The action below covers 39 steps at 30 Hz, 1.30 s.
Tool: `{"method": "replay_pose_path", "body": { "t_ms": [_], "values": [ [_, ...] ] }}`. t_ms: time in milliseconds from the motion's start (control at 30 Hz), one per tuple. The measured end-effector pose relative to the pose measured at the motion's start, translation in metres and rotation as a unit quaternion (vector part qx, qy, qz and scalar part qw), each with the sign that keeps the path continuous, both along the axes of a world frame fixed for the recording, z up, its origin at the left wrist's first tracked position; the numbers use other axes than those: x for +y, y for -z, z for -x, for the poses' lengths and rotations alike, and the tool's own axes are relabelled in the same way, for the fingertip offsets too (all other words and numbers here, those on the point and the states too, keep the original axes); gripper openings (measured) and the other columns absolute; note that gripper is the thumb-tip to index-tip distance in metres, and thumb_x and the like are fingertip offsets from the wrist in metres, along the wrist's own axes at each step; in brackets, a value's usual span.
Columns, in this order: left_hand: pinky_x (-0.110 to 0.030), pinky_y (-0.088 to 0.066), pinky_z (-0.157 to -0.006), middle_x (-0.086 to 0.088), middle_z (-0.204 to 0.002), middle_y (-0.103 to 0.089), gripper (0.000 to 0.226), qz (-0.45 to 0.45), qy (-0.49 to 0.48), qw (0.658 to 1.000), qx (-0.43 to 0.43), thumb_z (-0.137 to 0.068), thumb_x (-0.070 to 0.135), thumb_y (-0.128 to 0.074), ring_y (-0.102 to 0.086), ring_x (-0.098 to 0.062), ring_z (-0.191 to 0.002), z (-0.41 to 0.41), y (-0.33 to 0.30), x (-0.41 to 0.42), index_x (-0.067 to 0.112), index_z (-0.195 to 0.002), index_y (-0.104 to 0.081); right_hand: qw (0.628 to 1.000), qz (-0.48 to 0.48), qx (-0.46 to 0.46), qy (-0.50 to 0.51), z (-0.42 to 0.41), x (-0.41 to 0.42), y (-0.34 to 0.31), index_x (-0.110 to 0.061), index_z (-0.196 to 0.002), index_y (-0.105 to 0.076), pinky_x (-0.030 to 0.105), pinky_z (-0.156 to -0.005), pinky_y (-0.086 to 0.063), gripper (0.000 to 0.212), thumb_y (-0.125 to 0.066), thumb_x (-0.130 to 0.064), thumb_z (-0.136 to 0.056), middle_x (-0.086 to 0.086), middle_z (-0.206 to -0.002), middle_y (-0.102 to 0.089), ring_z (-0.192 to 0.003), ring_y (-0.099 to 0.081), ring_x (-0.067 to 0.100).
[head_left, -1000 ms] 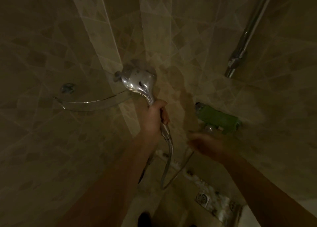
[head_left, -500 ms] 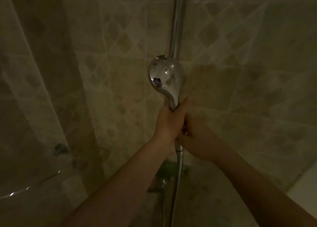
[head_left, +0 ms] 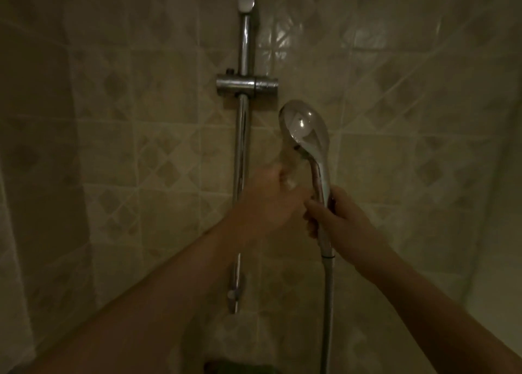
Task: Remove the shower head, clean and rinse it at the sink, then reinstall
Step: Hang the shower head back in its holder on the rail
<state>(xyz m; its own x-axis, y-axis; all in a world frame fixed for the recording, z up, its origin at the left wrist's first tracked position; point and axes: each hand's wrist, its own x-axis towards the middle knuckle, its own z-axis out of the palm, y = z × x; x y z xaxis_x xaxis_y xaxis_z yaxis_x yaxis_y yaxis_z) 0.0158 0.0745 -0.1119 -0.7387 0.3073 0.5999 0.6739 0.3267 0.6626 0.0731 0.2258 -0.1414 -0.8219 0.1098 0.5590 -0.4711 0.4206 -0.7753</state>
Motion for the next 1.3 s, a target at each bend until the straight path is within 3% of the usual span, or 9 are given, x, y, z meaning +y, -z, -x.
{"method": "replay_pose_path", "body": {
  "t_ms": [67, 167, 333, 500, 633, 700, 1000, 1100, 1300],
  "values": [
    [-0.014, -0.05, -0.069, 0.021, -0.099, -0.066, 0.02, -0.015, -0.041, 0.995, 0.086, -0.084, 0.048, -0.06, -0.063, 0.003, -0.09, 0.0, -0.02, -0.011, 0.052, -0.103, -0.059, 1.0, 0.018, 0.01, -0.007, 0.001, 0.003, -0.025, -0.015, -0.098, -0.059, 0.024, -0.057, -0.054, 0.017, -0.058, -0.032, -0.094, 0.002, -0.071, -0.065, -0.06, -0.063, 0.015],
    [-0.03, -0.046, -0.092, -0.002, -0.126, -0.059, 0.044, 0.005, -0.129, 0.969, 0.212, -0.088, 0.035, -0.062, -0.056, -0.017, -0.115, 0.013, -0.054, -0.029, 0.019, -0.129, -0.059, 0.997, 0.072, 0.003, 0.0, 0.012, 0.002, -0.059, -0.014, -0.096, -0.057, 0.02, -0.045, -0.045, 0.019, -0.057, -0.033, -0.095, 0.003, -0.07, -0.06, -0.056, -0.057, 0.012],
    [-0.046, -0.047, -0.1, -0.011, -0.136, -0.052, 0.056, 0.116, -0.204, 0.928, 0.288, -0.086, 0.03, -0.058, -0.051, -0.028, -0.123, 0.027, -0.102, -0.046, 0.01, -0.137, -0.051, 0.993, 0.115, -0.017, -0.025, 0.038, -0.006, -0.108, -0.013, -0.105, -0.056, 0.03, -0.055, -0.047, 0.019, -0.053, -0.03, -0.097, 0.004, -0.082, -0.06, -0.069, -0.058, 0.018],
    [-0.049, -0.037, -0.112, -0.016, -0.16, -0.031, 0.077, 0.242, -0.253, 0.884, 0.309, -0.086, 0.032, -0.063, -0.033, -0.035, -0.144, 0.044, -0.118, -0.045, 0.008, -0.153, -0.034, 0.996, 0.076, 0.041, -0.02, 0.058, -0.019, -0.162, -0.012, -0.107, -0.059, 0.026, -0.051, -0.049, 0.02, -0.057, -0.029, -0.096, 0.002, -0.076, -0.062, -0.06, -0.06, 0.013],
    [-0.048, -0.038, -0.111, -0.014, -0.168, -0.013, 0.083, 0.264, -0.286, 0.862, 0.324, -0.089, 0.036, -0.063, -0.021, -0.034, -0.152, 0.054, -0.109, -0.04, 0.012, -0.159, -0.023, 0.994, 0.043, 0.1, 0.007, 0.071, -0.021, -0.213, -0.013, -0.116, -0.057, 0.037, -0.07, -0.054, 0.027, -0.057, -0.03, -0.095, 0.006, -0.088, -0.063, -0.077, -0.062, 0.019],
    [-0.047, -0.034, -0.116, -0.015, -0.169, -0.01, 0.086, 0.268, -0.291, 0.855, 0.335, -0.09, 0.036, -0.063, -0.016, -0.033, -0.154, 0.057, -0.104, -0.04, 0.011, -0.16, -0.019, 0.99, 0.047, 0.131, 0.014, 0.075, -0.021, -0.237, -0.013, -0.12, -0.055, 0.035, -0.073, -0.054, 0.031, -0.057, -0.031, -0.095, 0.005, -0.092, -0.063, -0.082, -0.063, 0.018],
    [-0.042, -0.021, -0.124, -0.013, -0.171, -0.007, 0.089, 0.25, -0.277, 0.86, 0.347, -0.09, 0.039, -0.057, -0.008, -0.026, -0.157, 0.066, -0.103, -0.044, 0.009, -0.161, -0.013, 0.962, 0.181, 0.203, -0.006, 0.098, -0.046, -0.307, -0.007, -0.117, -0.055, 0.032, -0.067, -0.052, 0.029, -0.061, -0.021, -0.092, 0.007, -0.083, -0.059, -0.071, -0.057, 0.017],
    [-0.038, -0.017, -0.124, -0.013, -0.17, -0.009, 0.09, 0.246, -0.277, 0.859, 0.352, -0.09, 0.039, -0.059, -0.01, -0.025, -0.156, 0.067, -0.102, -0.045, 0.008, -0.161, -0.014, 0.964, 0.179, 0.196, -0.008, 0.107, -0.052, -0.311, -0.007, -0.123, -0.053, 0.037, -0.072, -0.057, 0.037, -0.063, -0.022, -0.091, 0.009, -0.085, -0.062, -0.073, -0.06, 0.019],
    [-0.042, -0.016, -0.126, -0.014, -0.17, -0.01, 0.094, 0.237, -0.272, 0.866, 0.347, -0.086, 0.039, -0.062, -0.008, -0.027, -0.156, 0.07, -0.1, -0.043, 0.007, -0.161, -0.014, 0.976, 0.121, 0.178, 0.015, 0.119, -0.061, -0.299, -0.008, -0.114, -0.058, 0.044, -0.075, -0.057, 0.03, -0.064, -0.022, -0.088, 0.009, -0.086, -0.063, -0.076, -0.063, 0.023]
  ]
}}
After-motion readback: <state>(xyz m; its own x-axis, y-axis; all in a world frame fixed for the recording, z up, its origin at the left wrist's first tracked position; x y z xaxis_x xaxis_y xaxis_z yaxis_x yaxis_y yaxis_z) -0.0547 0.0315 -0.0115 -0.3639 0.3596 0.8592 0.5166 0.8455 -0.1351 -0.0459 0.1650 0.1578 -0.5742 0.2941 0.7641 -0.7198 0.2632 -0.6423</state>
